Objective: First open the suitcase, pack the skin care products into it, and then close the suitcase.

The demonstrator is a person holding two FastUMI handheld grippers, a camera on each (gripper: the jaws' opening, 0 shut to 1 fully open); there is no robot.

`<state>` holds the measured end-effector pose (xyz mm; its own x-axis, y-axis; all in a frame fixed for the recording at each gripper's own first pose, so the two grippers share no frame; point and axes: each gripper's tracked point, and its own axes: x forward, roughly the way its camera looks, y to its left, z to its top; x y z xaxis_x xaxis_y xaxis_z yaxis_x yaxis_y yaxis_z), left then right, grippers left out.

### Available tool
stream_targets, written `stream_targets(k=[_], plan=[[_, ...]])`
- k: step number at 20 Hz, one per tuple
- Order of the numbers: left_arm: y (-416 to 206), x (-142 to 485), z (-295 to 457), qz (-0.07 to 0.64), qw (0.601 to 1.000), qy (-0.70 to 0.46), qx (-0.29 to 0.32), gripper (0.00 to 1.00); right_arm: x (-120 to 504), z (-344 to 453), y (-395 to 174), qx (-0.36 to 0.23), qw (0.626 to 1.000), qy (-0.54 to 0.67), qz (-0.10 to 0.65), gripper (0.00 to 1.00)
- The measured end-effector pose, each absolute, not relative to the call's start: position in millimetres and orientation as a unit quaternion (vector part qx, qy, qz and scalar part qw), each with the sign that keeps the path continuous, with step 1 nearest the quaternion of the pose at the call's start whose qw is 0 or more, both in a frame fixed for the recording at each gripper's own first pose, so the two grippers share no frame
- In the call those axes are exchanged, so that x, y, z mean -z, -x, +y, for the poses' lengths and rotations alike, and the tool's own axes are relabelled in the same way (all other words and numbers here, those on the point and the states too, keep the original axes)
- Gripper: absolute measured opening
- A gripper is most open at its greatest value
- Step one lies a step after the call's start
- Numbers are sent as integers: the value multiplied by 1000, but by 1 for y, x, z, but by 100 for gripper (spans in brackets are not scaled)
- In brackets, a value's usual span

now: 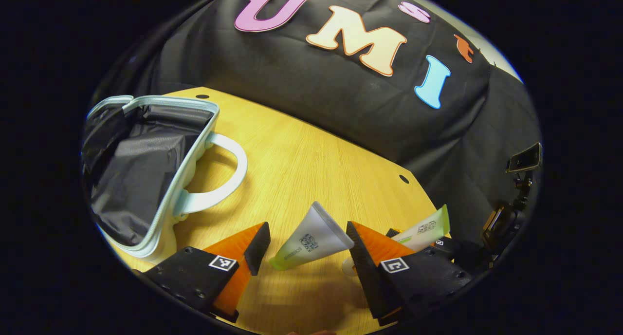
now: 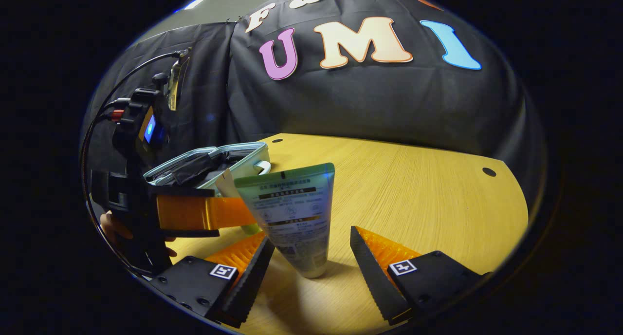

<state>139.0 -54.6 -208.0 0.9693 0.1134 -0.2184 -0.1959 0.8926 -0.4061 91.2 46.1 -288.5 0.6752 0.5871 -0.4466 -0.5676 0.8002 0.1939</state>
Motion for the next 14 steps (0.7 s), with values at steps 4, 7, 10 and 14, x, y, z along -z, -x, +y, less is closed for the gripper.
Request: stream_targets(k=[4, 7, 10, 14], plan=[[-147, 210, -38, 94, 966, 214, -111, 39, 298, 52, -99, -304, 912, -31, 272, 72], [-143, 206, -40, 108, 961, 232, -101, 15, 294, 52, -95, -309, 909, -11, 281, 57], [-137, 183, -38, 106, 964, 226, -96, 12, 283, 54, -95, -307, 908, -7, 285, 52], [-124, 147, -30, 100, 965, 225, -86, 12, 259, 62, -98, -298, 910, -16, 288, 52]])
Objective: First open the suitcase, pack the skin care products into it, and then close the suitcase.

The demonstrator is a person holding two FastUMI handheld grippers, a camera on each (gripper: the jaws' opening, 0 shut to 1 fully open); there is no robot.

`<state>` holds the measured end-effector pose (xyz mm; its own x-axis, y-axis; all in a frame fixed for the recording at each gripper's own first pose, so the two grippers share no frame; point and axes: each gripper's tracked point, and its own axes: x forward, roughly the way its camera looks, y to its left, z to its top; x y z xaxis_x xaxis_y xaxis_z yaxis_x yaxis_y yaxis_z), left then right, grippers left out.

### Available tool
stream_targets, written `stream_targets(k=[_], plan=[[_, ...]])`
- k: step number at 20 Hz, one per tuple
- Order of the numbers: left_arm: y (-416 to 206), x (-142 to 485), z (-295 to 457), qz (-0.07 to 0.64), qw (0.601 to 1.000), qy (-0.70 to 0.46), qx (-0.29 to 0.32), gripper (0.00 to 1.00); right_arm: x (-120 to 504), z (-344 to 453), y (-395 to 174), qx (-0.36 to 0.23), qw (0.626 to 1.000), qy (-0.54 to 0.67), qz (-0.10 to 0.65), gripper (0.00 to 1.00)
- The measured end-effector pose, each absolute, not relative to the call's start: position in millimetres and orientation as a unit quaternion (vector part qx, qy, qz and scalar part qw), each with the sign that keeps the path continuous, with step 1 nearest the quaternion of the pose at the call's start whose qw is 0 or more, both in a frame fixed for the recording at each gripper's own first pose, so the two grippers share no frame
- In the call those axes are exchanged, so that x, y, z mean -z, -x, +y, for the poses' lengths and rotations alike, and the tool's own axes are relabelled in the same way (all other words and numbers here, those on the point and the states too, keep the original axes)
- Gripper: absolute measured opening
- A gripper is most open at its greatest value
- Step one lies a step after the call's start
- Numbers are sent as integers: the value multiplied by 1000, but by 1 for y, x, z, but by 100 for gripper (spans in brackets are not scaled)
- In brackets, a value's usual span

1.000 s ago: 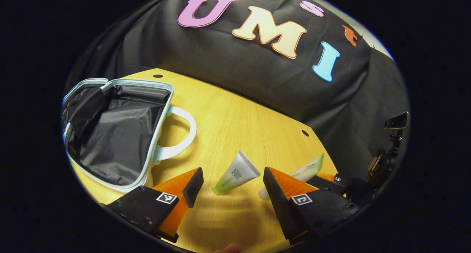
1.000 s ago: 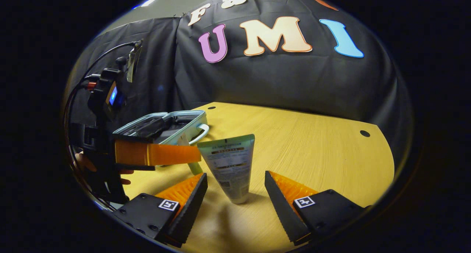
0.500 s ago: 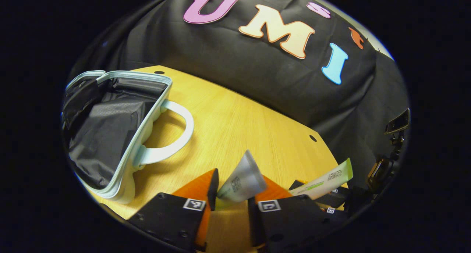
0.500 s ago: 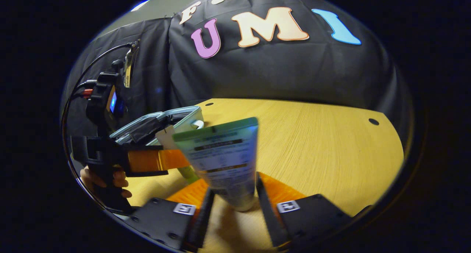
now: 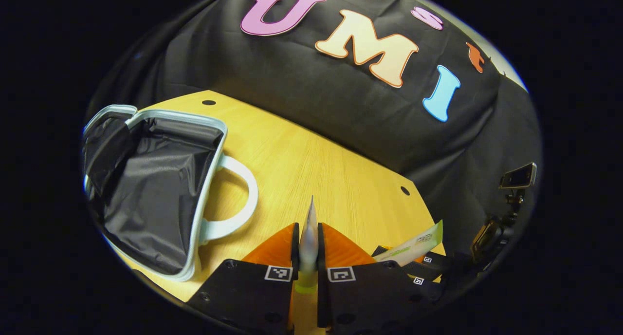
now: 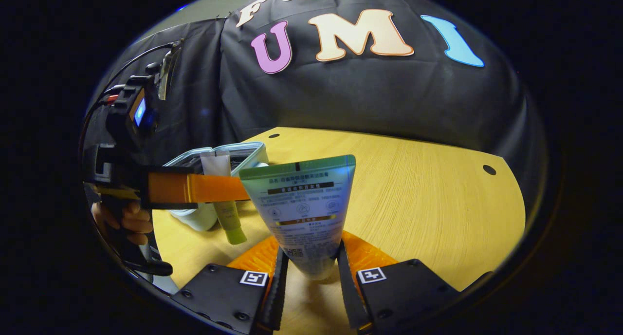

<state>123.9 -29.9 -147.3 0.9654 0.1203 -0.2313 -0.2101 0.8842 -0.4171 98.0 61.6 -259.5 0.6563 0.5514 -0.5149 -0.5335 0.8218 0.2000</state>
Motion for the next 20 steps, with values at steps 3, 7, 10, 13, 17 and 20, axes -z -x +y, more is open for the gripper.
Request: stream_targets(k=[3, 7, 10, 13, 17, 20], plan=[[-110, 123, -13, 92, 966, 227, -84, 12, 239, 69, -100, -290, 914, -19, 284, 52], [-88, 100, 21, 88, 964, 237, -87, 12, 220, 84, -96, -278, 918, -21, 282, 52], [-67, 97, 58, 99, 962, 233, -100, 12, 209, 99, -91, -269, 920, -18, 283, 52], [-45, 116, 99, 147, 957, 220, -122, 12, 202, 121, -83, -263, 920, -25, 290, 52], [-19, 156, 142, 221, 945, 194, -143, 12, 196, 150, -73, -264, 919, -15, 293, 52], [-14, 188, 160, 263, 933, 197, -147, 12, 192, 175, -64, -270, 916, -13, 296, 52]])
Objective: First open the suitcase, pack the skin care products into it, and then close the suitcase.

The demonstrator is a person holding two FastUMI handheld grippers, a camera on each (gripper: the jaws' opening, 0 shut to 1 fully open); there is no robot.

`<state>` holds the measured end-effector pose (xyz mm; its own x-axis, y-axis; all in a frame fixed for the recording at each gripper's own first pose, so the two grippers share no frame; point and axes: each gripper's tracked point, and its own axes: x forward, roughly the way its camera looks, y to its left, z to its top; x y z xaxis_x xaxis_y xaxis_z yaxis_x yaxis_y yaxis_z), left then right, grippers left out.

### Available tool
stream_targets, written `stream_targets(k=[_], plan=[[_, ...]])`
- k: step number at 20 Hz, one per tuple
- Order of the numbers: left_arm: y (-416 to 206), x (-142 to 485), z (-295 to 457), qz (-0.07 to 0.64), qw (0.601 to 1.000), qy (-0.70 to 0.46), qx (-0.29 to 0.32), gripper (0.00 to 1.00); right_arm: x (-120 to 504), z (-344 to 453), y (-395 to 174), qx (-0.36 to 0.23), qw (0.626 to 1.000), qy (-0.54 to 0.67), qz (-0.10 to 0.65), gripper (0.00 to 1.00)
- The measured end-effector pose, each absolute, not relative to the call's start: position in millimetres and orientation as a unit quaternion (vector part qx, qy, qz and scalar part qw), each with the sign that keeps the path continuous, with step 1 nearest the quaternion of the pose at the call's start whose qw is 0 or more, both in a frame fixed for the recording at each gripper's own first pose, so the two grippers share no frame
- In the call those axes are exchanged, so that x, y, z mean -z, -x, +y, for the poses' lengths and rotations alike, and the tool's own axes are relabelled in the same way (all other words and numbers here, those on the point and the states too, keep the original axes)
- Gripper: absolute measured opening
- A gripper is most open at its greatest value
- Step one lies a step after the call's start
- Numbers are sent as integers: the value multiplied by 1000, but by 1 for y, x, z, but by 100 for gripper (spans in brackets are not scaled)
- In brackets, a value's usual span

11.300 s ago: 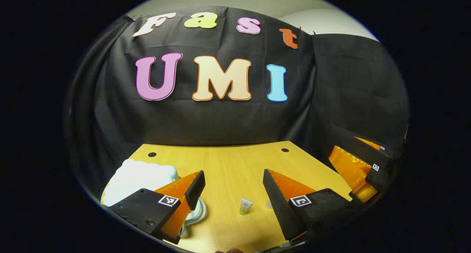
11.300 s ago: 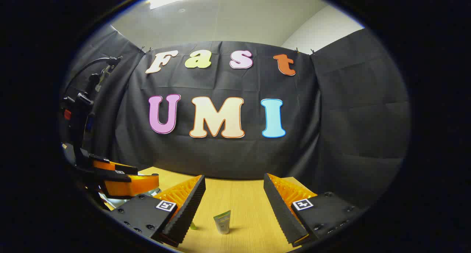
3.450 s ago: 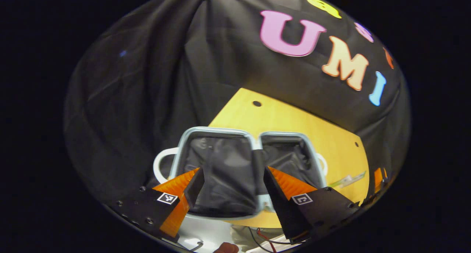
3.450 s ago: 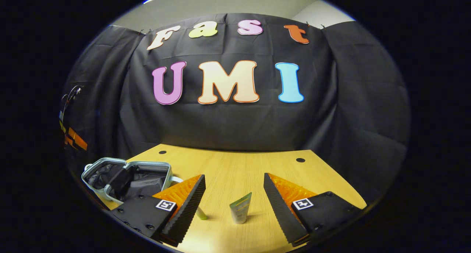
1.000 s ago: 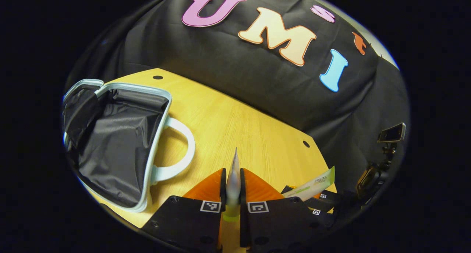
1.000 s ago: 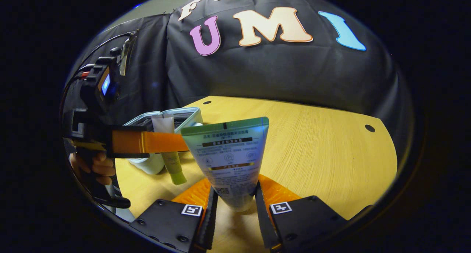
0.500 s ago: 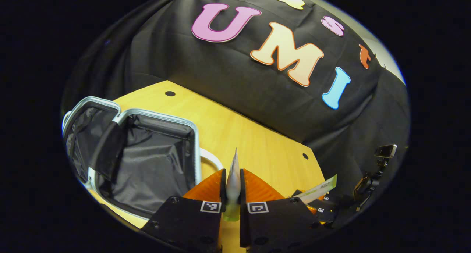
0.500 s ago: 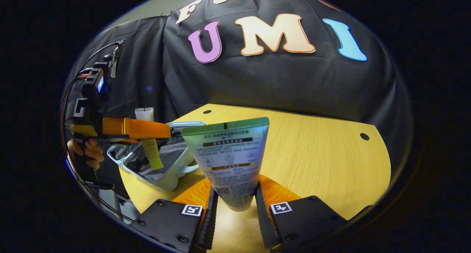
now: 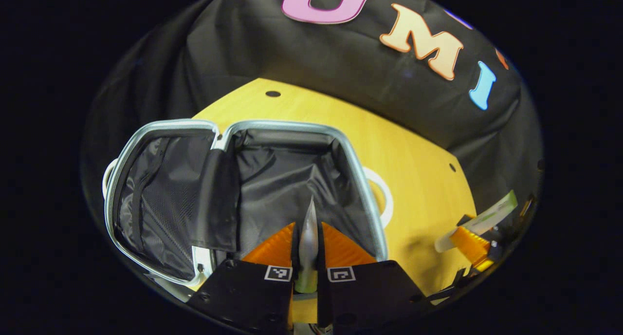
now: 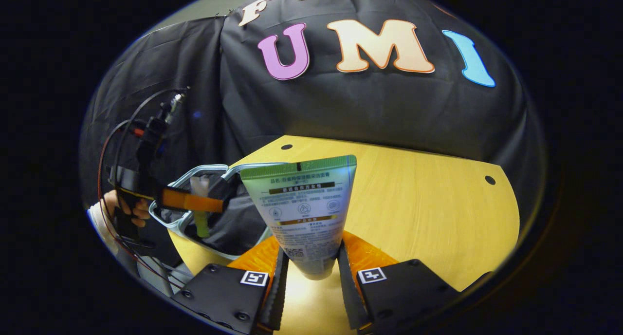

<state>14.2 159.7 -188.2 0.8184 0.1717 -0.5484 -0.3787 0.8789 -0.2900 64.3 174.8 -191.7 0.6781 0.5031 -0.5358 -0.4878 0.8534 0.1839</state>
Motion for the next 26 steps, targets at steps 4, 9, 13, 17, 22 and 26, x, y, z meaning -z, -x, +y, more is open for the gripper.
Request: stream_targets(k=[4, 9, 13, 17, 22, 26], plan=[[-16, 216, 162, 294, 920, 225, -127, 12, 194, 206, -56, -283, 908, -6, 309, 52], [-11, 195, 173, 272, 930, 217, -119, 21, 192, 247, -50, -299, 899, -16, 319, 52], [8, 153, 193, 226, 946, 197, -124, 86, 191, 286, -48, -321, 889, -35, 326, 52], [41, 126, 229, 193, 949, 199, -151, 96, 210, 321, -41, -342, 870, -30, 353, 52], [97, 116, 305, 167, 937, 215, -220, 95, 248, 343, -38, -337, 856, -19, 392, 52], [143, 108, 364, 150, 917, 237, -285, 96, 265, 346, -32, -329, 843, -7, 424, 50]])
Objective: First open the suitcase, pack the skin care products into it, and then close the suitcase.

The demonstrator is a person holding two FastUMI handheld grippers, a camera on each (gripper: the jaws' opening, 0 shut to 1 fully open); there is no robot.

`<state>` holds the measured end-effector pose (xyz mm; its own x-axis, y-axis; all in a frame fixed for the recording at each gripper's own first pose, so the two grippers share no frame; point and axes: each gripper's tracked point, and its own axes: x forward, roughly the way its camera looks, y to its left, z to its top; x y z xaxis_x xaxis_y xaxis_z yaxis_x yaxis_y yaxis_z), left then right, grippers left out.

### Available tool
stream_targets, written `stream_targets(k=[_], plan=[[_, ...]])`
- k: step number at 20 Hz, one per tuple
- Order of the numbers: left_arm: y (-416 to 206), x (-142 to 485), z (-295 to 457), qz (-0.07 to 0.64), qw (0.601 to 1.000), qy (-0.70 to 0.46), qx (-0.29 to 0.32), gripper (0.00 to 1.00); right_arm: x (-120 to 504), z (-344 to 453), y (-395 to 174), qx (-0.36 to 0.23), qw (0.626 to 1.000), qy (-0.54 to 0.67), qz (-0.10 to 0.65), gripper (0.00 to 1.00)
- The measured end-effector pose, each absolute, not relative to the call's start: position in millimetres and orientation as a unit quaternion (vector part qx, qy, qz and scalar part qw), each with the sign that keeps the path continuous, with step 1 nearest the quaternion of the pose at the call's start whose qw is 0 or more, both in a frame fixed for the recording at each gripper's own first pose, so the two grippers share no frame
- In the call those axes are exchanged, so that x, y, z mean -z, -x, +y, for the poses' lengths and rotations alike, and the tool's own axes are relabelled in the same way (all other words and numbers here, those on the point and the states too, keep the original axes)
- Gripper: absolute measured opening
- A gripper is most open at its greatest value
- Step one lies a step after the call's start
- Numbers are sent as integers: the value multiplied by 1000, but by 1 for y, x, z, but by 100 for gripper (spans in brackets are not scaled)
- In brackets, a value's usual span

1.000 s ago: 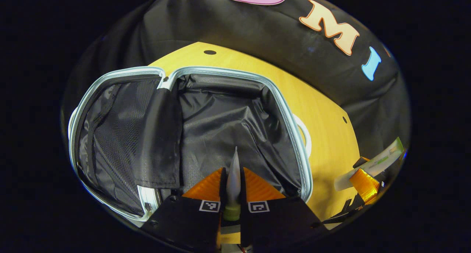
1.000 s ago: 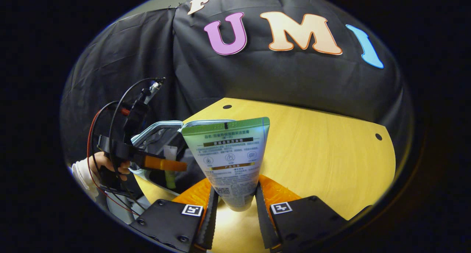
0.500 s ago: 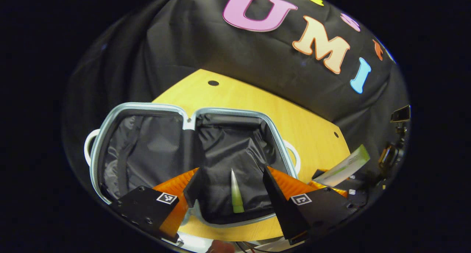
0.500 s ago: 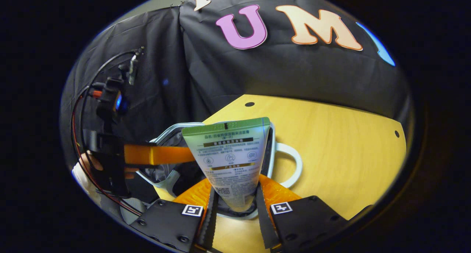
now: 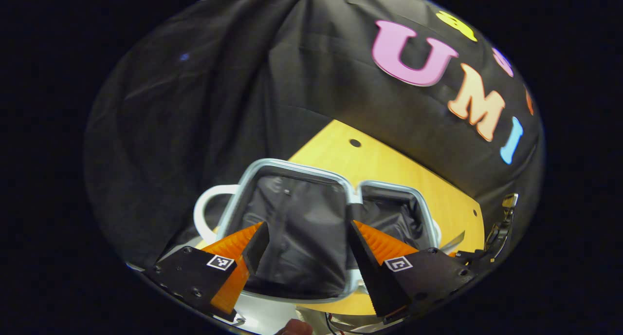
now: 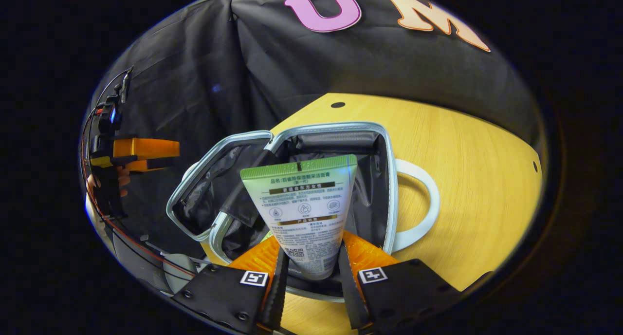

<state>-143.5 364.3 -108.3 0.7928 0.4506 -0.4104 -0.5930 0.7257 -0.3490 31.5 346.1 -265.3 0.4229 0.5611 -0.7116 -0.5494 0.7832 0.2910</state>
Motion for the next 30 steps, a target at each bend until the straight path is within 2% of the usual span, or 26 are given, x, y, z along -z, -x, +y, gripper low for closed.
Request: stream_targets(k=[1, 2, 3, 4, 5, 6, 7, 9, 14, 21, 25, 28, 29, 30], plan=[[152, 106, 375, 145, 912, 242, -297, 96, 271, 348, -32, -324, 842, -4, 431, 50], [159, 106, 385, 140, 909, 245, -307, 96, 276, 348, -33, -319, 842, -3, 436, 56], [166, 106, 392, 137, 905, 247, -317, 96, 279, 348, -36, -315, 843, -9, 436, 53], [174, 110, 399, 135, 902, 248, -326, 96, 276, 350, -38, -311, 845, -17, 435, 61], [183, 114, 407, 134, 899, 250, -333, 96, 274, 354, -41, -308, 848, -26, 431, 56], [191, 121, 416, 133, 897, 253, -338, 96, 269, 356, -41, -306, 851, -32, 426, 73], [196, 128, 422, 133, 895, 256, -341, 96, 265, 358, -42, -307, 853, -36, 421, 64], [203, 138, 439, 134, 890, 264, -348, 96, 255, 359, -45, -307, 861, -41, 403, 100], [203, 172, 464, 143, 879, 288, -352, 96, 224, 341, -58, -297, 881, -54, 364, 98], [188, 222, 484, 150, 863, 355, -328, 94, 196, 266, -92, -224, 922, -20, 314, 98], [175, 242, 489, 149, 862, 374, -309, 85, 194, 225, -101, -184, 933, 0, 309, 98], [170, 246, 487, 153, 864, 382, -289, 67, 196, 209, -102, -169, 935, 14, 310, 98], [166, 246, 483, 155, 868, 384, -275, 57, 196, 207, -102, -168, 935, 16, 311, 94], [164, 248, 483, 159, 870, 381, -271, 53, 198, 206, -100, -168, 935, 18, 313, 98]])
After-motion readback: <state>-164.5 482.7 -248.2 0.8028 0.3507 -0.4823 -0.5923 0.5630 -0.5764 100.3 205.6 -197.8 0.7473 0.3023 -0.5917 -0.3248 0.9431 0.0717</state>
